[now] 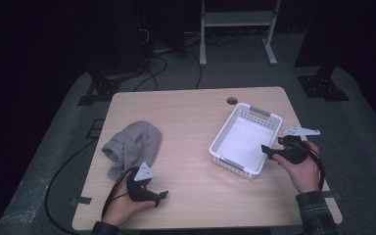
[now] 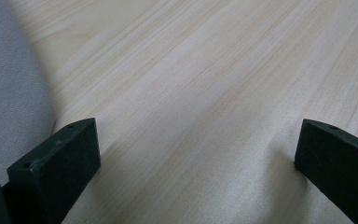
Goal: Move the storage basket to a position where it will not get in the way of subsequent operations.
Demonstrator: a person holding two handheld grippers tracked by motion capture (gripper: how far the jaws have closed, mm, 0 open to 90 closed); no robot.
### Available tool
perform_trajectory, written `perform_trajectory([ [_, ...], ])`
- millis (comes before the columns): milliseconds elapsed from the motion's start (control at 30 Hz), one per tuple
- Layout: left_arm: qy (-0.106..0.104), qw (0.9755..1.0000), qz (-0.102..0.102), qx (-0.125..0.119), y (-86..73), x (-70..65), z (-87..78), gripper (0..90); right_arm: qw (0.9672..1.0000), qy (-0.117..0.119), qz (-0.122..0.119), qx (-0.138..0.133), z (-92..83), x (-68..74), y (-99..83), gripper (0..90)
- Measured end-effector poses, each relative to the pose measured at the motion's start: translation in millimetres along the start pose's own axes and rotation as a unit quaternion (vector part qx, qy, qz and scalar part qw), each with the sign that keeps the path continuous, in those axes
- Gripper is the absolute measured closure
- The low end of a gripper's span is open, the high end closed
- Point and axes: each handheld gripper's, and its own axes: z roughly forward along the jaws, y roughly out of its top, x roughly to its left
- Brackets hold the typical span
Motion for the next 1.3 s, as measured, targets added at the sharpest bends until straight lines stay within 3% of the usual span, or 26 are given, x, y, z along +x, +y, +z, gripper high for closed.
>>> perform_trajectory([
  [667,0.0,1.0,0.002,0.0,0.1,0.3,0.0,0.0,0.9996,0.016,0.012,0.019,11.6,1.4,-4.0,35.8],
  [833,0.0,1.0,0.001,0.0,0.0,0.1,0.0,0.0,0.9997,0.012,0.002,0.02,14.1,1.3,0.7,49.8],
  [1300,-0.001,1.0,0.002,0.0,0.0,-0.1,0.0,0.0,0.9994,-0.001,-0.016,0.031,23.5,-4.0,12.9,72.5],
])
